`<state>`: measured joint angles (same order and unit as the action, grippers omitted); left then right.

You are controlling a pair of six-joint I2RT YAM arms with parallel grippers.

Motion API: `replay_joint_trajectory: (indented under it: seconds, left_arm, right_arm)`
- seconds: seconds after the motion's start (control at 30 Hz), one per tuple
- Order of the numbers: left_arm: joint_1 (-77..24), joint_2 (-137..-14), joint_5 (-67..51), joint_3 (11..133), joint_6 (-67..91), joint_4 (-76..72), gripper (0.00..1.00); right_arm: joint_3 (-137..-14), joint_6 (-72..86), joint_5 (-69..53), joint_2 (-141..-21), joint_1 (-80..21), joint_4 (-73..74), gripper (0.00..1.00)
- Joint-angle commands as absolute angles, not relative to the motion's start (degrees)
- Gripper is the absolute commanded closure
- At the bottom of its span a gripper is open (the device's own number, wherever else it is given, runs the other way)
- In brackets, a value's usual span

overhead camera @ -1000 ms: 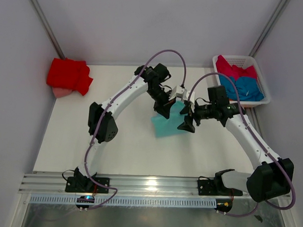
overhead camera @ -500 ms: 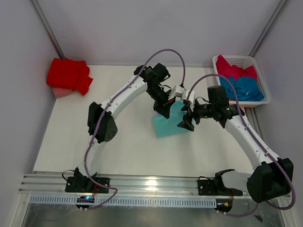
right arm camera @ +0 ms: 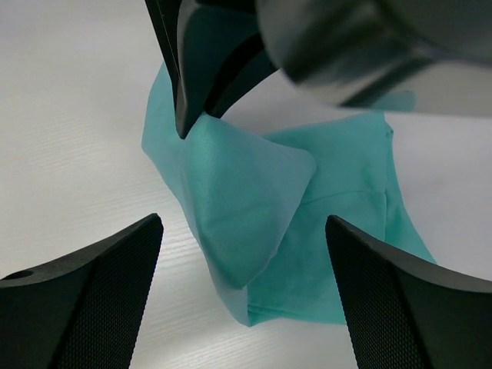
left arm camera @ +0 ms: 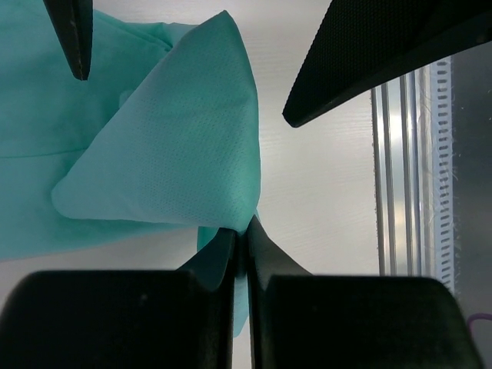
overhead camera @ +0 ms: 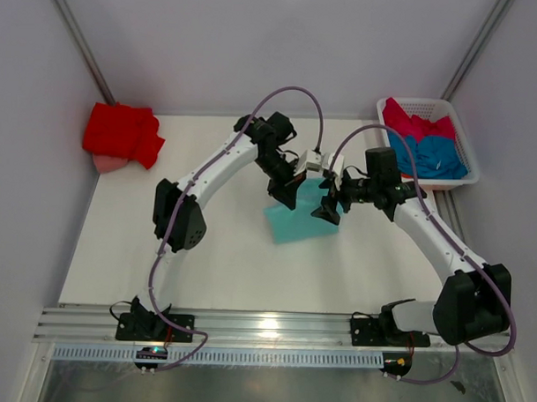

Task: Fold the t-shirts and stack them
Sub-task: Fold the tshirt

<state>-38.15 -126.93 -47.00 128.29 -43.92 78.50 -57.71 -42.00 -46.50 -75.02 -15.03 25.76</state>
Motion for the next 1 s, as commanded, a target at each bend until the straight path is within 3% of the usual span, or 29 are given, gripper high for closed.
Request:
replay_joint_trajectory:
  seconds: [0.0,0.1,0.2,0.27,0.37,0.53,0.77,0.97]
  left_arm:
    - [-39.99,-119.71,-52.29,129.11,-45.70,95.10,0.98]
    - [-40.08,-119.18,-52.21,129.02,-45.62,95.10,0.98]
    - [-40.17,-119.00,-51.16,129.11,-45.70,94.92,0.98]
    - [-40.17,-119.18,-49.58,128.76,-45.62,93.78,0.98]
    - [-40.08,-120.14,-48.61,127.18,-44.04,89.05,0.98]
    - [-40.08,-126.71,-46.85,131.21,-41.05,82.36,0.99]
    - [-40.34,-133.50,-45.27,137.02,-39.20,76.21,0.99]
    - [-40.17,-136.05,-40.97,136.85,-38.94,68.92,0.99]
  right_arm:
    - [-59.15,-43.24,-47.98,-78.57,-15.47,27.94,0.10]
    - [-60.64,-44.82,-50.09,-80.15,-15.38,31.01,0.15]
    - [-63.54,-47.81,-52.47,-82.70,-15.38,36.81,0.30]
    - [-64.95,-47.90,-51.95,-83.15,-15.47,39.01,0.32]
    - [-64.08,-44.48,-49.76,-79.29,-15.38,35.78,0.28]
    - [-61.09,-32.54,-37.73,-70.24,-15.38,28.14,0.14]
    - [-59.33,-20.49,-10.75,-61.70,-15.38,21.01,0.10]
    - [-59.33,-22.85,-3.43,-56.87,-15.38,23.02,0.07]
